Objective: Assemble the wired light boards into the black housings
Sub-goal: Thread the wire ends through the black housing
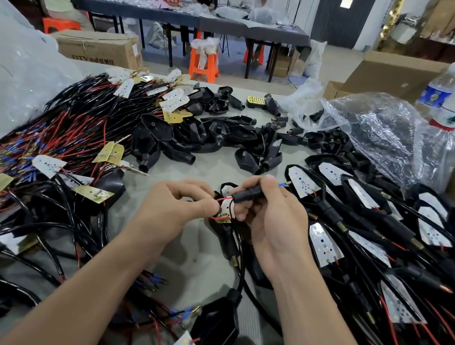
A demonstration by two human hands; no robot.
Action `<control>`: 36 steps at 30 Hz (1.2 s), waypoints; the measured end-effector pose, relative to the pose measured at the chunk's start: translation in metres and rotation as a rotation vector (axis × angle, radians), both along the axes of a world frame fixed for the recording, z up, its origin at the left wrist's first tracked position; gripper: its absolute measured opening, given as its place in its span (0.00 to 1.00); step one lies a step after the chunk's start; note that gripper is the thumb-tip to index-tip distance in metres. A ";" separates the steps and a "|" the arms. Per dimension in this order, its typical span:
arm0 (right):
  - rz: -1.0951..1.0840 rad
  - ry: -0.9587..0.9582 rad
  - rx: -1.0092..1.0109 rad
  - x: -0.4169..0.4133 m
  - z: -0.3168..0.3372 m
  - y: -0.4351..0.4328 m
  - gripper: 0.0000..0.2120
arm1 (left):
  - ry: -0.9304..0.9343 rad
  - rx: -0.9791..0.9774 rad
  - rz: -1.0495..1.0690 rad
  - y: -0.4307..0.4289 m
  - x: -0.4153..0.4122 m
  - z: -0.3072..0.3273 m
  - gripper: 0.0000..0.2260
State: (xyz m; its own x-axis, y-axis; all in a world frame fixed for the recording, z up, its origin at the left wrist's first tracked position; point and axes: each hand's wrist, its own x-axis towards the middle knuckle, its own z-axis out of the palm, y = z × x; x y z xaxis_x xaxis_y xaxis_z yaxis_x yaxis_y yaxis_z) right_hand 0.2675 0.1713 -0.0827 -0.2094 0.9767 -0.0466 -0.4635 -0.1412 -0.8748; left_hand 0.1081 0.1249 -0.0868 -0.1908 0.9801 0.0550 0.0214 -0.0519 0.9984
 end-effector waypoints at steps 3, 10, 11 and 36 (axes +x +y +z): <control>0.041 -0.011 -0.003 0.000 -0.001 0.000 0.17 | 0.038 -0.007 0.032 -0.001 0.001 0.000 0.09; -0.054 -0.086 0.067 -0.005 -0.002 0.001 0.09 | 0.175 0.020 0.008 -0.004 0.005 0.003 0.05; -0.061 -0.090 0.078 -0.005 -0.003 0.001 0.09 | 0.204 0.025 0.019 -0.004 0.004 0.004 0.06; -0.062 -0.135 0.099 -0.003 -0.006 0.002 0.16 | 0.295 0.108 0.241 0.001 0.003 -0.008 0.04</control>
